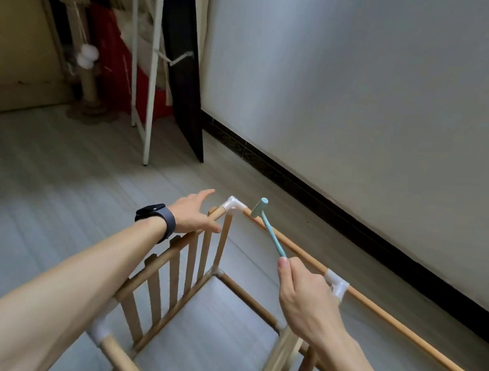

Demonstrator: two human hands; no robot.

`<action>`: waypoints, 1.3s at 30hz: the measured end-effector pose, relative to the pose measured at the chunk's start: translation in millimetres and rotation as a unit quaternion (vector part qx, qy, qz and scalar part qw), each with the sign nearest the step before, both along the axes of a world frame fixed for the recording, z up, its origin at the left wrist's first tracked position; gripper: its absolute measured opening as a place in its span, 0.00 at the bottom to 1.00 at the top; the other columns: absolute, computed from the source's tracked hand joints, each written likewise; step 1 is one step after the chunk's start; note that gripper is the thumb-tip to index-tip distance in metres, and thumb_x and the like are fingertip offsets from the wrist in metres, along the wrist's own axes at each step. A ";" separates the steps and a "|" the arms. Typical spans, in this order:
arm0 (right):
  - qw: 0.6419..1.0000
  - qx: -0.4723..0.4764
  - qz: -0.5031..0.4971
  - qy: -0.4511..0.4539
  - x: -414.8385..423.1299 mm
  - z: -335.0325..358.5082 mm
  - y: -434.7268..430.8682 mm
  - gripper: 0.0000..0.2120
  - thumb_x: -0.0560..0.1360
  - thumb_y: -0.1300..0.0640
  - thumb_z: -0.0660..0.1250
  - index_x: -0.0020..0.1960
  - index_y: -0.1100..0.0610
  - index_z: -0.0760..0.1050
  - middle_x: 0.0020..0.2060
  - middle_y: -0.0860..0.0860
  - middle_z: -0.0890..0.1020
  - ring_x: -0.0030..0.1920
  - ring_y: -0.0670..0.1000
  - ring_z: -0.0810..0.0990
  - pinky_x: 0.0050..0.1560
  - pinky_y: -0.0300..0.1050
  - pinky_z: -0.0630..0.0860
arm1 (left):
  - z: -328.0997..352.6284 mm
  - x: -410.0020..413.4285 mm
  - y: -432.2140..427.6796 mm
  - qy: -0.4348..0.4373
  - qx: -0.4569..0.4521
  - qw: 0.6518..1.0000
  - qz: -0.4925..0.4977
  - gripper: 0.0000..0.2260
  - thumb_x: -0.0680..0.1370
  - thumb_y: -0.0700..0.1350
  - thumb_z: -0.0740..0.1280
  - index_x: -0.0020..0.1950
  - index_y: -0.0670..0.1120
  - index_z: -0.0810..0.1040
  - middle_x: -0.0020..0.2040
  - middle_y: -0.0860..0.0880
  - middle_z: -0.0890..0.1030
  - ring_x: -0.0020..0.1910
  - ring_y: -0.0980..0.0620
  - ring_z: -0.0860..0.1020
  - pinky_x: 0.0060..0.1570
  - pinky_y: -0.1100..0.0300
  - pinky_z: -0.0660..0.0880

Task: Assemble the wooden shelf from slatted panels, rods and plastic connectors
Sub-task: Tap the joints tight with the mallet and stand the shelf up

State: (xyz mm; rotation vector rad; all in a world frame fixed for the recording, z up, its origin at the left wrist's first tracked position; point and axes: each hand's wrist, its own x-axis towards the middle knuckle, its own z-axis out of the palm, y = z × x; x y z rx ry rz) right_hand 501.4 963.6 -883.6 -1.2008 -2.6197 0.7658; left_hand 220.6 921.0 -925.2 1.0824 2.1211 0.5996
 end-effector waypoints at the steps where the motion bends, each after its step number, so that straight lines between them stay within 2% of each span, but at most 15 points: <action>1: 1.000 -0.004 -0.003 -0.009 -8.8 -1.0 2.5 0.19 0.85 0.44 0.47 0.43 0.52 0.68 0.30 0.50 0.76 0.32 0.53 0.77 0.38 0.52 0.74 | -2.3 -1.6 3.6 -0.025 0.004 1.000 -0.002 0.43 0.74 0.51 0.74 0.81 0.55 0.51 0.78 0.44 0.61 0.67 0.42 0.70 0.61 0.48 0.73; 3: 1.000 -0.017 -0.003 -0.004 -24.1 -3.0 7.6 0.20 0.84 0.43 0.48 0.41 0.52 0.69 0.30 0.49 0.75 0.30 0.49 0.73 0.34 0.47 0.71 | -6.2 -4.2 13.4 -0.085 0.008 0.996 -0.018 0.41 0.75 0.46 0.73 0.81 0.55 0.52 0.77 0.45 0.63 0.65 0.44 0.71 0.58 0.52 0.73; 5: 0.999 -0.026 -0.001 0.026 -36.8 -3.1 10.9 0.20 0.84 0.43 0.50 0.40 0.52 0.70 0.30 0.49 0.74 0.29 0.47 0.71 0.32 0.45 0.70 | -8.7 -7.0 22.6 -0.134 -0.008 0.990 -0.042 0.38 0.73 0.44 0.72 0.79 0.54 0.58 0.65 0.47 0.72 0.55 0.48 0.74 0.51 0.56 0.74; 7: 0.998 -0.019 0.001 0.060 -47.5 -3.2 15.0 0.20 0.84 0.44 0.51 0.39 0.53 0.70 0.28 0.49 0.73 0.27 0.46 0.69 0.29 0.42 0.68 | -10.5 -10.6 28.6 -0.166 -0.029 0.983 -0.068 0.32 0.67 0.46 0.69 0.71 0.48 0.69 0.49 0.49 0.75 0.43 0.52 0.73 0.44 0.59 0.72; 10: 0.993 0.004 0.009 0.114 -60.1 -7.1 19.6 0.19 0.84 0.46 0.51 0.39 0.53 0.68 0.24 0.48 0.69 0.23 0.47 0.66 0.25 0.44 0.64 | -16.7 -13.1 32.9 -0.195 -0.036 0.977 -0.075 0.20 0.64 0.46 0.64 0.55 0.44 0.73 0.39 0.48 0.72 0.36 0.52 0.70 0.42 0.58 0.69; 14: 0.973 0.048 -0.045 0.219 -70.0 -16.6 17.1 0.18 0.84 0.45 0.46 0.41 0.51 0.64 0.23 0.48 0.70 0.21 0.46 0.67 0.21 0.45 0.63 | -19.4 -9.3 34.1 -0.204 -0.007 0.977 -0.056 0.22 0.61 0.44 0.64 0.55 0.43 0.75 0.37 0.48 0.73 0.39 0.48 0.70 0.45 0.52 0.70; 17: 0.998 0.036 -0.041 0.012 -73.0 -24.2 13.7 0.17 0.84 0.44 0.46 0.44 0.50 0.66 0.29 0.49 0.76 0.27 0.46 0.74 0.27 0.42 0.70 | -19.7 -7.6 32.6 -0.186 0.005 0.982 -0.041 0.22 0.63 0.44 0.65 0.56 0.38 0.77 0.36 0.48 0.75 0.38 0.48 0.72 0.45 0.52 0.71; 21: 0.995 0.045 -0.037 0.085 -77.8 -20.1 15.0 0.15 0.84 0.46 0.48 0.41 0.49 0.64 0.27 0.50 0.75 0.23 0.47 0.71 0.22 0.41 0.67 | -14.4 -5.2 27.7 -0.180 0.019 0.983 -0.023 0.07 0.69 0.42 0.66 0.46 0.44 0.75 0.34 0.50 0.77 0.35 0.51 0.74 0.45 0.53 0.73; 23: 0.999 0.027 -0.024 0.002 -77.3 -19.6 14.5 0.17 0.85 0.45 0.48 0.41 0.49 0.66 0.29 0.49 0.75 0.26 0.47 0.72 0.26 0.41 0.67 | -13.2 -2.7 25.0 -0.186 0.021 0.982 -0.020 0.11 0.65 0.44 0.65 0.46 0.45 0.76 0.34 0.50 0.77 0.36 0.50 0.74 0.45 0.52 0.73; 26: 0.995 0.027 -0.050 0.080 -80.0 -17.9 13.4 0.17 0.85 0.47 0.50 0.41 0.51 0.67 0.26 0.49 0.74 0.24 0.47 0.70 0.24 0.40 0.66 | -12.2 -0.7 22.4 -0.188 0.030 0.981 -0.026 0.10 0.65 0.43 0.65 0.46 0.45 0.76 0.35 0.50 0.77 0.37 0.50 0.74 0.44 0.53 0.72; 29: 0.995 0.032 -0.069 -0.069 -71.7 -16.8 12.2 0.18 0.85 0.45 0.46 0.44 0.50 0.68 0.32 0.49 0.77 0.30 0.46 0.75 0.31 0.42 0.69 | -12.4 1.8 20.2 -0.196 0.033 0.980 -0.011 0.11 0.63 0.42 0.65 0.45 0.45 0.76 0.36 0.49 0.75 0.37 0.49 0.72 0.43 0.53 0.71; 32: 0.985 0.132 -0.096 -0.056 -41.0 -10.5 7.3 0.16 0.85 0.47 0.46 0.40 0.47 0.62 0.27 0.48 0.75 0.26 0.46 0.72 0.33 0.42 0.67 | -11.0 3.2 17.0 -0.200 0.040 0.979 -0.013 0.16 0.60 0.42 0.65 0.46 0.45 0.76 0.39 0.48 0.75 0.38 0.49 0.72 0.42 0.54 0.71; 34: 0.977 0.185 -0.101 -0.044 -5.3 -13.5 0.9 0.15 0.83 0.50 0.47 0.38 0.46 0.61 0.28 0.45 0.74 0.32 0.45 0.72 0.41 0.48 0.68 | -9.0 6.4 16.3 -0.210 0.039 0.977 -0.012 0.17 0.60 0.42 0.65 0.48 0.44 0.76 0.40 0.47 0.74 0.38 0.49 0.72 0.41 0.56 0.71; 37: 0.977 0.180 -0.099 -0.050 37.4 -32.7 -19.0 0.18 0.82 0.46 0.46 0.38 0.45 0.67 0.38 0.38 0.76 0.49 0.43 0.75 0.50 0.44 0.61 | -10.7 5.7 15.2 -0.212 0.040 0.976 0.006 0.18 0.62 0.42 0.66 0.51 0.41 0.77 0.41 0.46 0.74 0.38 0.50 0.71 0.38 0.58 0.70; 39: 0.981 0.148 -0.094 -0.082 64.5 -50.0 -22.6 0.19 0.82 0.43 0.44 0.40 0.45 0.68 0.44 0.37 0.75 0.59 0.42 0.71 0.59 0.44 0.63 | -13.6 11.7 17.8 -0.203 0.041 0.978 0.005 0.25 0.59 0.43 0.66 0.56 0.38 0.78 0.41 0.46 0.74 0.38 0.49 0.71 0.38 0.58 0.70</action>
